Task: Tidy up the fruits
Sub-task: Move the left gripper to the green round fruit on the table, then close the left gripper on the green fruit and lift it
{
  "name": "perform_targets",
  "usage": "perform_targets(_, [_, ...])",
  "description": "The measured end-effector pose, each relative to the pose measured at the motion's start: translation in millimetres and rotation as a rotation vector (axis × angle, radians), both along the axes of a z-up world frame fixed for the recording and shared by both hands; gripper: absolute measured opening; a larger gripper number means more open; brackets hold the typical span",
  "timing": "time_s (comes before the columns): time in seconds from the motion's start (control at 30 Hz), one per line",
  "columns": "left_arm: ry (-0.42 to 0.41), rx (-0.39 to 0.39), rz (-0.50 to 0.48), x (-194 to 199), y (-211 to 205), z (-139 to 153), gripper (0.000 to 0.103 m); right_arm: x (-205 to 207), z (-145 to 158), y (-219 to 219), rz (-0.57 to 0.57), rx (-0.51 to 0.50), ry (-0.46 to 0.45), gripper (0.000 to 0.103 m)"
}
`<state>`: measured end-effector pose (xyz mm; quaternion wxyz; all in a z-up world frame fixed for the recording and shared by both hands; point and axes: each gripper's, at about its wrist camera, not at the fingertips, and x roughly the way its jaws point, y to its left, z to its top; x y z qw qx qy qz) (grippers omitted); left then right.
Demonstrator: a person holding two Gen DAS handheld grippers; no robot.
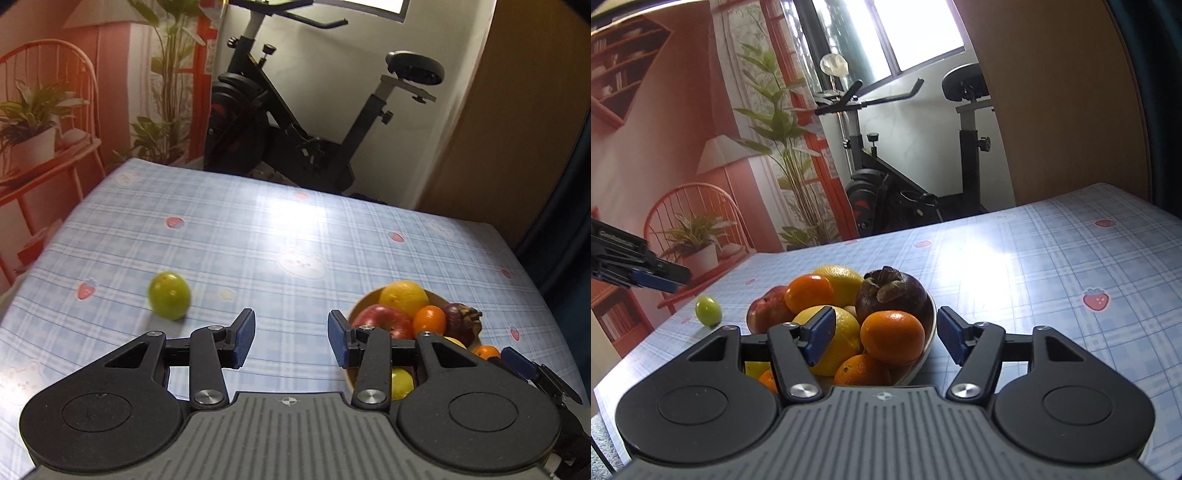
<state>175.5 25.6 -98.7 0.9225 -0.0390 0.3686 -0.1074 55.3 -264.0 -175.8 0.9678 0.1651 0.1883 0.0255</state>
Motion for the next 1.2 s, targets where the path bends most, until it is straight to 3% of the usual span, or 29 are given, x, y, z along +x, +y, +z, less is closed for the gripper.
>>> perform_targets(0.23, [-0.056, 0.017, 0.055, 16, 38, 15, 0.046, 15, 27, 18, 0.037, -0.005, -0.014, 0.064])
perform_targets(0.5, [-0.029, -0.014, 0.063, 45, 91, 27, 0.046, 56, 50, 63, 0.134, -0.036, 0.0, 0.064])
perform_targets(0.67, [0.042, -0.061, 0.051, 73, 115, 0, 0.045, 86, 51, 108, 0.255, -0.1, 0.042, 0.064])
perform_targets(0.8, [0.096, -0.101, 0.038, 89, 128, -24, 0.044, 113, 48, 134, 0.316, -0.09, 0.106, 0.064])
perform_targets(0.93, [0.099, -0.134, 0.013, 98, 131, -36, 0.044, 144, 41, 154, 0.363, -0.076, 0.184, 0.064])
perform_targets(1.07, [0.12, -0.224, 0.006, 108, 139, -45, 0.044, 173, 31, 174, 0.424, -0.09, 0.286, 0.064])
perform_targets(1.2, [0.124, -0.234, -0.033, 110, 136, -49, 0.043, 189, 28, 196, 0.483, -0.152, 0.305, 0.064])
